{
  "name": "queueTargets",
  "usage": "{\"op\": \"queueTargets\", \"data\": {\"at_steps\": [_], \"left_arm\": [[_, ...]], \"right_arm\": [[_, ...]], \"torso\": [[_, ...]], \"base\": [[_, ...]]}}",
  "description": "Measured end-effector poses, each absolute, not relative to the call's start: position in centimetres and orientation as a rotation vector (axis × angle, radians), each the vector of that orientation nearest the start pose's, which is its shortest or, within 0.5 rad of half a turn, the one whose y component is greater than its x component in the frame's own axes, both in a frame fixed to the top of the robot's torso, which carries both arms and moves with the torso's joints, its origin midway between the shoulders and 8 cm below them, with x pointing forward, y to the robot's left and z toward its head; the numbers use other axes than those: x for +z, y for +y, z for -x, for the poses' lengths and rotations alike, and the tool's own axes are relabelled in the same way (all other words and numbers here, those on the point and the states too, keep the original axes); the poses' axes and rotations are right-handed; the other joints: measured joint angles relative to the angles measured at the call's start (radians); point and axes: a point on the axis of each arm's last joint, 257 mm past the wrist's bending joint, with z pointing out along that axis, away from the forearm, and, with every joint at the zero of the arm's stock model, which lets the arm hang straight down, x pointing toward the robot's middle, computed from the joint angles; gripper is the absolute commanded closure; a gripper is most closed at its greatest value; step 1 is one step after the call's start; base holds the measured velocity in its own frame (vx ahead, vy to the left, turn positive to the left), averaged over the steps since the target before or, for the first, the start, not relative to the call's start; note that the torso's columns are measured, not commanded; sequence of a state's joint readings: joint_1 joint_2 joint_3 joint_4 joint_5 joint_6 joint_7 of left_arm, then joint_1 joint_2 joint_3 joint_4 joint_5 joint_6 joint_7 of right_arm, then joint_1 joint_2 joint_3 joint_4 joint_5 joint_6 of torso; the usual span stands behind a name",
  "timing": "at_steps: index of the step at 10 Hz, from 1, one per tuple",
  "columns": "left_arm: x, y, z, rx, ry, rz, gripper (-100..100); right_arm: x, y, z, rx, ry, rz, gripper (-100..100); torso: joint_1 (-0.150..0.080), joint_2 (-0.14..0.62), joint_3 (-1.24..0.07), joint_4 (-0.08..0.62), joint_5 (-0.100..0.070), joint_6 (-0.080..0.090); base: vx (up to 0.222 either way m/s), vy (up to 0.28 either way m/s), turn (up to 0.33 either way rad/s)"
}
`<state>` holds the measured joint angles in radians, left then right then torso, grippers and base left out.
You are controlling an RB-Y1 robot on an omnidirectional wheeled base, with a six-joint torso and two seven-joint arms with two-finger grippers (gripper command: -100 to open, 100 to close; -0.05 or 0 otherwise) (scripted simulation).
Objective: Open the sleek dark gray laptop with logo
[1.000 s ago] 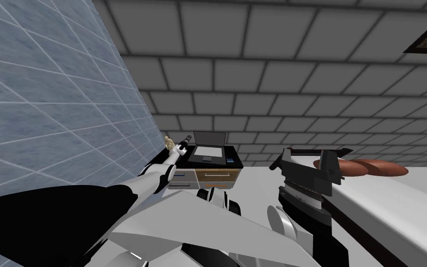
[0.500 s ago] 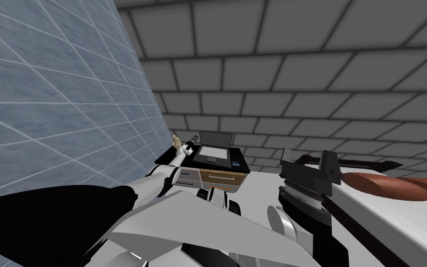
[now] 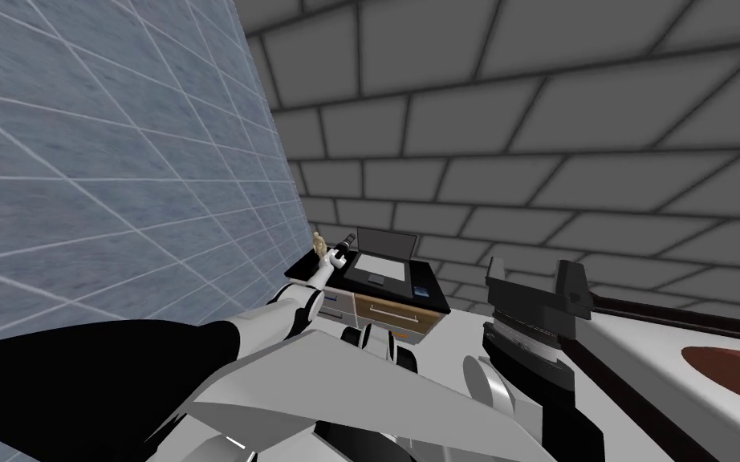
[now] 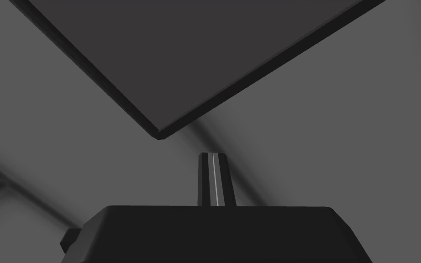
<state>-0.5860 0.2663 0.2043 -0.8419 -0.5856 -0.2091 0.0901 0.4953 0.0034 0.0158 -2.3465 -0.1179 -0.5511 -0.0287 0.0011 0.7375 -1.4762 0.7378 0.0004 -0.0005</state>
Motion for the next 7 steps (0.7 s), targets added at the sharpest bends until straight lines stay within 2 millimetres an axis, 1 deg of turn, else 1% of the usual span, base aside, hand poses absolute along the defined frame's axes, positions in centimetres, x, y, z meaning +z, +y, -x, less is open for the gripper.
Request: {"op": "queueTargets", "data": {"at_steps": [1, 2, 3, 4, 5, 6, 7], "left_arm": [[-17.2, 30.0, -68.6, -0.738, 1.424, 0.683, 100], [-16.9, 29.5, -69.1, -0.746, 1.429, 0.679, 100], [-16.0, 26.6, -70.0, -0.776, 1.435, 0.648, 100], [-16.0, 24.7, -69.9, -0.79, 1.449, 0.626, 100], [-15.8, 24.0, -69.7, -0.798, 1.446, 0.626, 100], [-15.8, 23.9, -69.7, -0.799, 1.446, 0.626, -100], [-15.4, 23.8, -70.0, -0.806, 1.442, 0.632, -100]], "right_arm": [[6.3, -28.5, -31.9, 1.446, 0.441, -0.644, 0], [6.3, -28.5, -31.9, 1.447, 0.441, -0.644, 0], [6.3, -28.5, -31.9, 1.446, 0.441, -0.644, 0], [6.3, -28.5, -31.9, 1.447, 0.441, -0.644, 0], [6.3, -28.5, -31.9, 1.447, 0.441, -0.644, 0], [6.3, -28.5, -31.9, 1.447, 0.441, -0.644, 0], [6.4, -28.5, -31.9, 1.447, 0.441, -0.644, 0]], "torso": [[-0.001, 0.0, 0.0, 0.0, 0.0, 0.001], [-0.003, 0.001, 0.001, 0.0, -0.001, 0.001], [-0.001, 0.001, 0.0, 0.0, -0.001, 0.0], [-0.001, 0.001, 0.0, 0.0, 0.0, 0.0], [-0.002, 0.002, 0.001, 0.0, -0.001, 0.001], [-0.002, 0.002, 0.001, 0.001, -0.001, 0.001], [-0.004, 0.004, 0.002, 0.001, -0.001, 0.002]], "base": [[0.022, 0.019, 0.04], [0.037, 0.038, 0.287], [0.041, 0.031, 0.272], [0.019, 0.007, 0.057], [0.006, 0.002, -0.003], [-0.044, -0.026, -0.223], [-0.088, -0.045, -0.234]]}}
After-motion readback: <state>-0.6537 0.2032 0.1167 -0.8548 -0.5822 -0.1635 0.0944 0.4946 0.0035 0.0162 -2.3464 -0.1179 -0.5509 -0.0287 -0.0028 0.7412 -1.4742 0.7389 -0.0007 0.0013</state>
